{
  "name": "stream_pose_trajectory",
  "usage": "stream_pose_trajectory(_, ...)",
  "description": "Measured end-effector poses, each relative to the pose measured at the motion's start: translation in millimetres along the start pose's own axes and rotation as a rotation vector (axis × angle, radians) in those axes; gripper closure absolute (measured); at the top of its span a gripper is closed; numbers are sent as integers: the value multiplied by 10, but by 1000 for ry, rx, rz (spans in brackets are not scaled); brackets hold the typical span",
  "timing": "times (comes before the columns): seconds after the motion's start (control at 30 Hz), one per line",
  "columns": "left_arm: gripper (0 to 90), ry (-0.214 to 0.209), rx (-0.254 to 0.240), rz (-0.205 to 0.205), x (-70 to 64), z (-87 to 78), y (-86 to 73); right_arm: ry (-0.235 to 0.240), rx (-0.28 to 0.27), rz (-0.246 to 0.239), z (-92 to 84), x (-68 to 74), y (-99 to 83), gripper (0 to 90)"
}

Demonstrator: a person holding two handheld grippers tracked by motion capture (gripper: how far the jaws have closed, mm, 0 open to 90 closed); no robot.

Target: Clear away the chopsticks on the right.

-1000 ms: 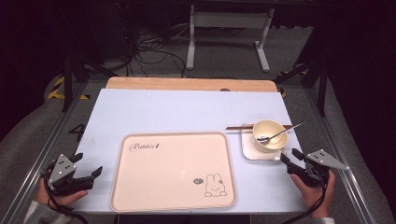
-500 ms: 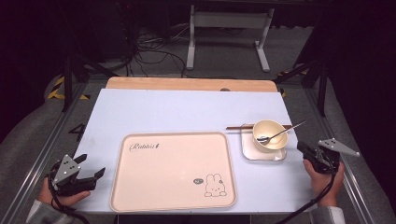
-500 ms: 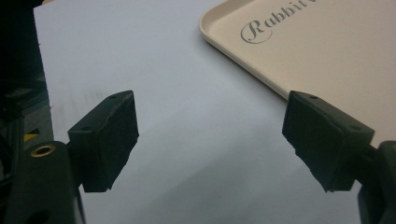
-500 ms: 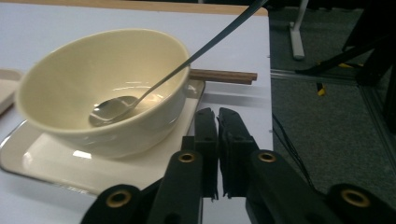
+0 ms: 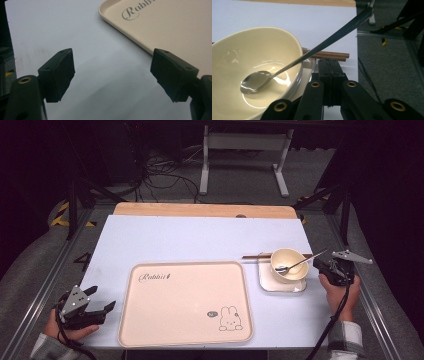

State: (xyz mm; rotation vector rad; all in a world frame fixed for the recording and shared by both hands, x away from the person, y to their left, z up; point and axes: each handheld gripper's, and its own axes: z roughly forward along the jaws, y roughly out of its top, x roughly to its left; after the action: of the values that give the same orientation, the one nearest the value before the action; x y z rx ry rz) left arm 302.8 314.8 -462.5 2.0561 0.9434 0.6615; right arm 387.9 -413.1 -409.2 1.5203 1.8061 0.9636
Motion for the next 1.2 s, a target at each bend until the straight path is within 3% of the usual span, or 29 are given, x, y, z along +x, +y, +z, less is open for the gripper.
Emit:
stream_pose_trajectory(0.33,212,-8,13,7,-19,-11,15,-21,-23,-6,147,32,151,900)
stream_pose_trajectory(0.53,212,1,31,-11,-22,-34,-25,8,-34,1,238,30,245,900)
stream_pose_trajectory(0.73,212,30,57,-17,-95,-99,-61,39,-38,3,324,-11,301,900)
stream_pose_trajectory(0.83,211,81,73,-23,-92,-124,-77,56,-34,11,400,-50,305,900)
stream_pose_trajectory(0.93,211,92,81,-34,-74,-149,-99,43,-18,20,454,-88,294,900)
stream_pose_trajectory(1.03,210,93,81,-37,-75,-160,-115,51,-1,48,515,-154,265,900)
stream_pose_trajectory(1.2,207,94,87,-37,-81,-153,-124,71,5,53,585,-166,272,886)
